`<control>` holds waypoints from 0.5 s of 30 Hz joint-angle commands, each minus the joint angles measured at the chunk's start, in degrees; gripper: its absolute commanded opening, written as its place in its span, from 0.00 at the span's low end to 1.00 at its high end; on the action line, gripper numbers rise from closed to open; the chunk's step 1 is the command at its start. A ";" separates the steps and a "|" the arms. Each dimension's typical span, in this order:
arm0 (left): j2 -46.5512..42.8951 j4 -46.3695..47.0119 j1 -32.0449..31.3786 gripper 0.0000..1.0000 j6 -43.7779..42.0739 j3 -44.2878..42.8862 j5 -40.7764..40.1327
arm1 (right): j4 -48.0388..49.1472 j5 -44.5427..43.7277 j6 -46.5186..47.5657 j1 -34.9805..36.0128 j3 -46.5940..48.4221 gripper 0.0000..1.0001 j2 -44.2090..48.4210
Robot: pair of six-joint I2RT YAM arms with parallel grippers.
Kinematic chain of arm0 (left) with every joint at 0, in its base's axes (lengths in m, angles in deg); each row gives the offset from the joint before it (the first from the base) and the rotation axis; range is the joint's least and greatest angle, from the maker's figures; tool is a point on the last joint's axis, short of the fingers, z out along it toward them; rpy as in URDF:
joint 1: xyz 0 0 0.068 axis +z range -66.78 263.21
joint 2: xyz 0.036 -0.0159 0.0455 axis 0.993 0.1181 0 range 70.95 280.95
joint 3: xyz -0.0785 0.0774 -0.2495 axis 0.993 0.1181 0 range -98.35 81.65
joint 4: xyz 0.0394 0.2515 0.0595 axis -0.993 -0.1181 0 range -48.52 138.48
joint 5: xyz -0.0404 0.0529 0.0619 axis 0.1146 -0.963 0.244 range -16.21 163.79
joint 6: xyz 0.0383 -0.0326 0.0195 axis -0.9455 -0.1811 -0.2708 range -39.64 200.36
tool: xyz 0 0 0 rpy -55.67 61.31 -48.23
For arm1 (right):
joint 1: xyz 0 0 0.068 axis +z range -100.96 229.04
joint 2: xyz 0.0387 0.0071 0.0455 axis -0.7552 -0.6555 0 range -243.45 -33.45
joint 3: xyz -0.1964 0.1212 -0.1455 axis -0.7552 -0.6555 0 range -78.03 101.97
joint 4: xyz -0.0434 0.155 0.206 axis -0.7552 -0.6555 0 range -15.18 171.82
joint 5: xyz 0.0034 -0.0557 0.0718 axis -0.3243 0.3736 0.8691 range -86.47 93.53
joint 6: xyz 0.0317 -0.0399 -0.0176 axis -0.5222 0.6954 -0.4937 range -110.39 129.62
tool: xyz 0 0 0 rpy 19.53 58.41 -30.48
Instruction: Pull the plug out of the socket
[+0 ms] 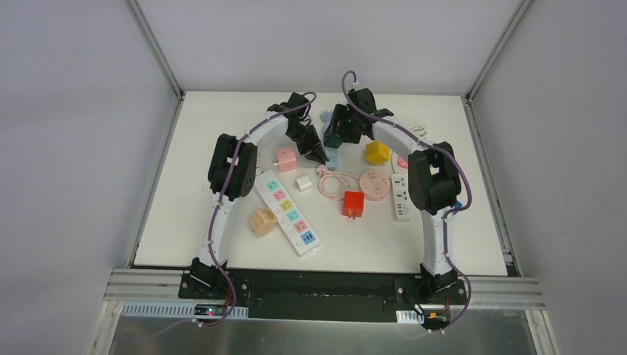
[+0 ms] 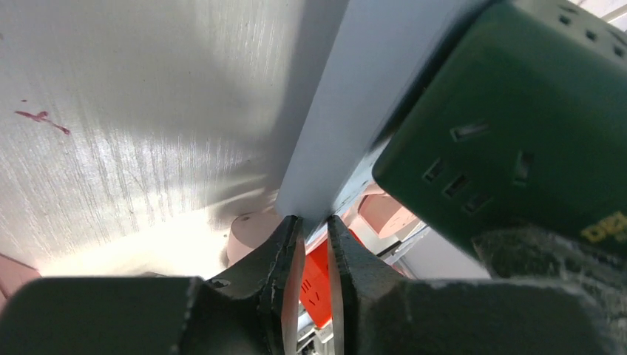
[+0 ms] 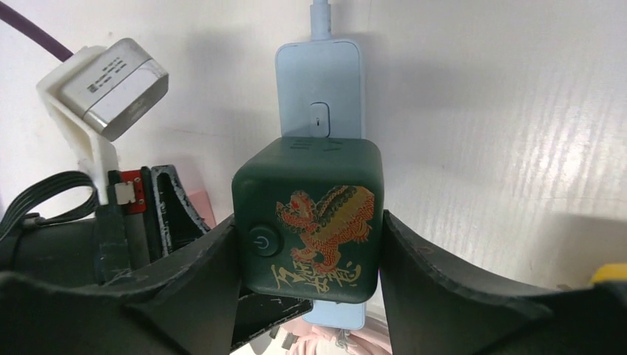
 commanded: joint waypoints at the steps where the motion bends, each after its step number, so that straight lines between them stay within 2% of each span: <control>1: 4.57 3.68 -1.24 0.20 2.11 -0.70 -4.04 | -4.56 -0.94 -1.87 5.19 7.27 0.00 4.24; 2: 4.73 4.35 -1.24 0.22 2.78 -0.77 -3.96 | -4.96 -1.88 -2.13 5.27 7.64 0.00 4.14; 4: 4.94 5.61 -1.20 0.24 3.85 -1.22 -4.00 | -5.18 -2.51 -2.53 5.46 7.97 0.24 3.94; 6: 5.02 6.80 -1.15 0.24 4.04 -1.55 -4.08 | -5.81 -3.42 -2.33 5.61 8.35 0.36 3.54; 11: 4.59 8.00 -1.15 0.19 3.51 -0.23 -3.77 | -12.95 -8.36 -1.38 5.73 13.13 0.42 -0.19; 15: 4.32 8.76 -1.15 0.17 3.69 1.24 -3.53 | -14.42 -13.60 0.67 6.20 14.23 0.44 -1.24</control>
